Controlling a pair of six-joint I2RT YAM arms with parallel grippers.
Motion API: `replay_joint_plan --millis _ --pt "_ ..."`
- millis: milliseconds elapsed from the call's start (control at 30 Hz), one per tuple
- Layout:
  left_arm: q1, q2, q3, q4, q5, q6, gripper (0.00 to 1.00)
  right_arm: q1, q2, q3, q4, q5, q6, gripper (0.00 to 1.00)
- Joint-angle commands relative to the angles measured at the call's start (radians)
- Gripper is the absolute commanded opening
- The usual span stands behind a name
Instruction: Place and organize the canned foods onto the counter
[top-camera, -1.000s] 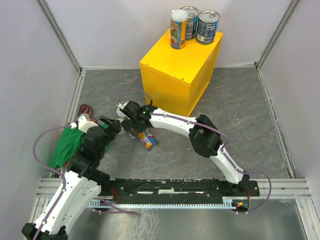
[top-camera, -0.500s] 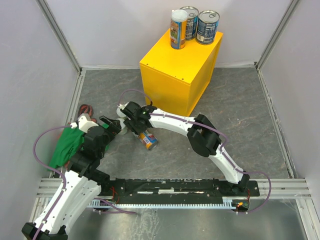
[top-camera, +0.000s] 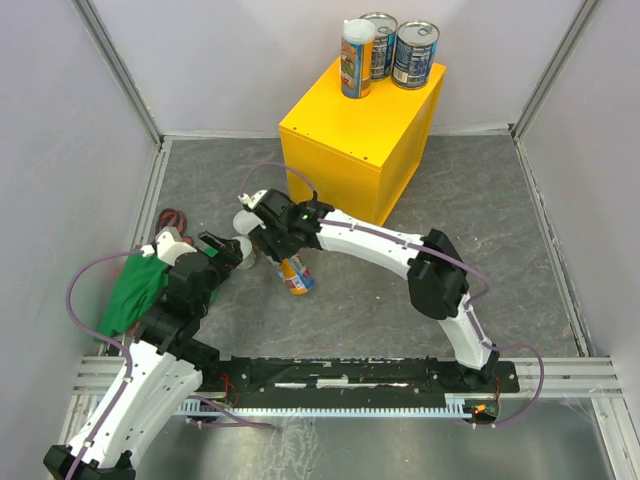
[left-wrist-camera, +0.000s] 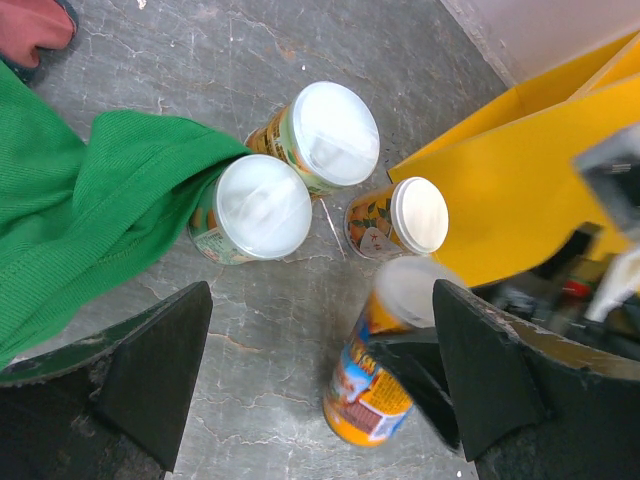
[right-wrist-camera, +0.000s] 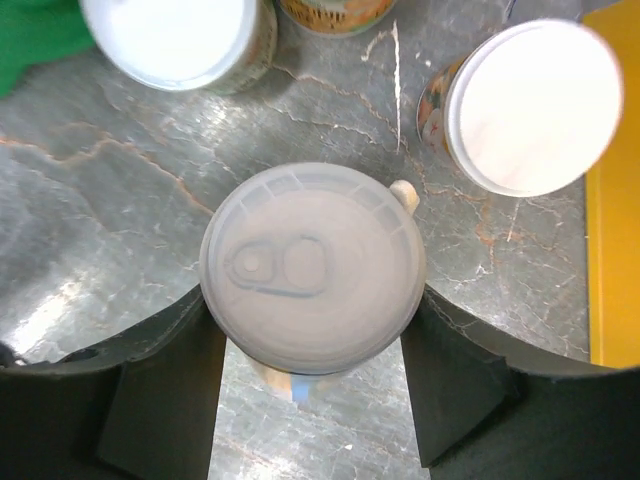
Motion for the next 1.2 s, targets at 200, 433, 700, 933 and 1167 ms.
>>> replay_joint_plan --millis 200,433,700,933,1167 --pt "0.008 -0.008 0.018 0.040 -0.016 -0.032 0.96 -0.001 -0.231 0.019 0.121 0.002 -0.017 0.01" --pt "0.006 -0.008 0.013 0.044 -0.007 -0.044 0.96 0.000 -0.284 0.060 0.129 0.030 -0.038 0.01" --pt "0.007 -0.008 0.010 0.039 -0.006 -0.051 0.96 0.000 -0.312 0.199 0.105 0.059 -0.087 0.01" --pt "0.008 -0.006 -0.004 0.047 -0.002 -0.058 0.96 -0.003 -0.306 0.205 0.054 0.067 -0.058 0.15" --pt "0.007 0.013 -0.016 0.075 0.005 -0.056 0.96 -0.004 -0.306 0.072 0.105 0.060 -0.027 0.60"
